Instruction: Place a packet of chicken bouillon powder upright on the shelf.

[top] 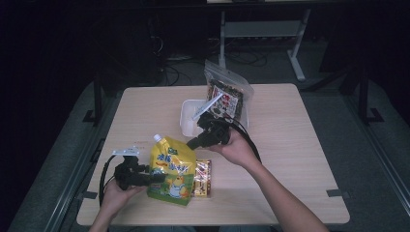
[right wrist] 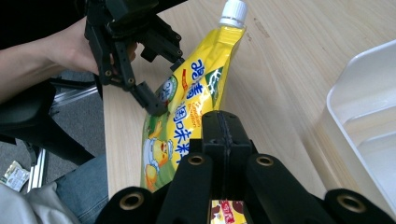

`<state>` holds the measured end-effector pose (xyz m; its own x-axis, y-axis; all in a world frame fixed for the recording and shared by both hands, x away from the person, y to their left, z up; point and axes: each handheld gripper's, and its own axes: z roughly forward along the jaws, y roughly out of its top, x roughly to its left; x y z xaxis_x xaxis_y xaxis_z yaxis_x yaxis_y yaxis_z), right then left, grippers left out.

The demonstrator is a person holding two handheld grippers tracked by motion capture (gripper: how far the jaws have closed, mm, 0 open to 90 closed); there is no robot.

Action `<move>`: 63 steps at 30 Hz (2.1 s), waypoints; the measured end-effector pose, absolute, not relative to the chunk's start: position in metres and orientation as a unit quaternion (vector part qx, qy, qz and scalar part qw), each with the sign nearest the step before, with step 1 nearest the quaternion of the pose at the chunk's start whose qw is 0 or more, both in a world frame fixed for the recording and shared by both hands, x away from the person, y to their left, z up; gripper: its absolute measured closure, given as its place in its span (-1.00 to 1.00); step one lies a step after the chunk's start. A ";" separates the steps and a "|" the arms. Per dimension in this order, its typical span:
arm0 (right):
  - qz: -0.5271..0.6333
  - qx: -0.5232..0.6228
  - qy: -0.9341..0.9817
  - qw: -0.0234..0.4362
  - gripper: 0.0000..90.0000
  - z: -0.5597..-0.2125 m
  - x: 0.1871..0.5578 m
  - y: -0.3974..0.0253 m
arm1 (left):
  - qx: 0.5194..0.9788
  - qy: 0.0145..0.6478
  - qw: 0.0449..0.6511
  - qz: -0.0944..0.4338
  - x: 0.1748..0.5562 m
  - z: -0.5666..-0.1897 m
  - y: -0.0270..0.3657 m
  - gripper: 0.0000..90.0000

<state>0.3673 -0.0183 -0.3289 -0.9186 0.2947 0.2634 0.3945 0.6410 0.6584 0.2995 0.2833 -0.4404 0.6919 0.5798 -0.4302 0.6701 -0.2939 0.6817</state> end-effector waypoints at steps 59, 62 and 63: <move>-0.226 -0.152 -0.954 0.127 0.98 -0.317 0.390 0.042 | 0.806 0.340 0.484 -0.013 0.292 -0.428 0.289 0.58; -0.228 -0.158 -0.951 0.134 0.98 -0.314 0.388 0.041 | 0.803 0.344 0.486 -0.014 0.292 -0.428 0.290 0.48; -0.228 -0.161 -0.951 0.135 0.98 -0.313 0.387 0.041 | 0.803 0.345 0.487 -0.014 0.292 -0.428 0.290 0.47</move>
